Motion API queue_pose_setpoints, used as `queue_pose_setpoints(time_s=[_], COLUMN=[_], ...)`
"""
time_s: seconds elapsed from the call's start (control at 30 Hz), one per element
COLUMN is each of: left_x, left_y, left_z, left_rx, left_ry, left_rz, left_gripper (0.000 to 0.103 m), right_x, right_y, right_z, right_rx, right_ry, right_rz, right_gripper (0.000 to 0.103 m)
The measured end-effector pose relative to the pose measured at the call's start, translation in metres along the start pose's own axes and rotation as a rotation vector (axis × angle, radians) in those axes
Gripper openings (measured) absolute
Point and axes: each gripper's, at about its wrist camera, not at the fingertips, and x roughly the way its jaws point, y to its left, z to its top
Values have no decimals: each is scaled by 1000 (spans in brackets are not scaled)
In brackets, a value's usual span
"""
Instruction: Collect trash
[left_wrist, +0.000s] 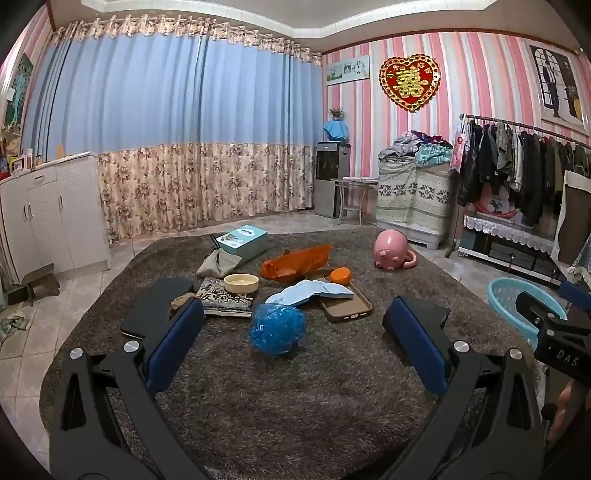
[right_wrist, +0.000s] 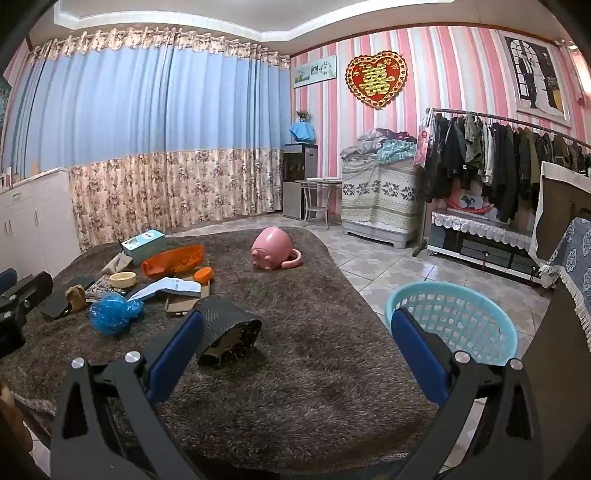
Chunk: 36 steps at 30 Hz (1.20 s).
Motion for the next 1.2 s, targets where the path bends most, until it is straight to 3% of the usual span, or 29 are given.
queue_pose_setpoints(time_s=[1.2], left_x=[3], left_y=[5], left_z=[-4], left_rx=[-11], left_ry=[0], left_rz=[-1], left_gripper=[98], right_x=[1], right_y=[0], right_z=[-1], right_rx=[0], right_ry=[0], right_rz=[-2], right_gripper=[99])
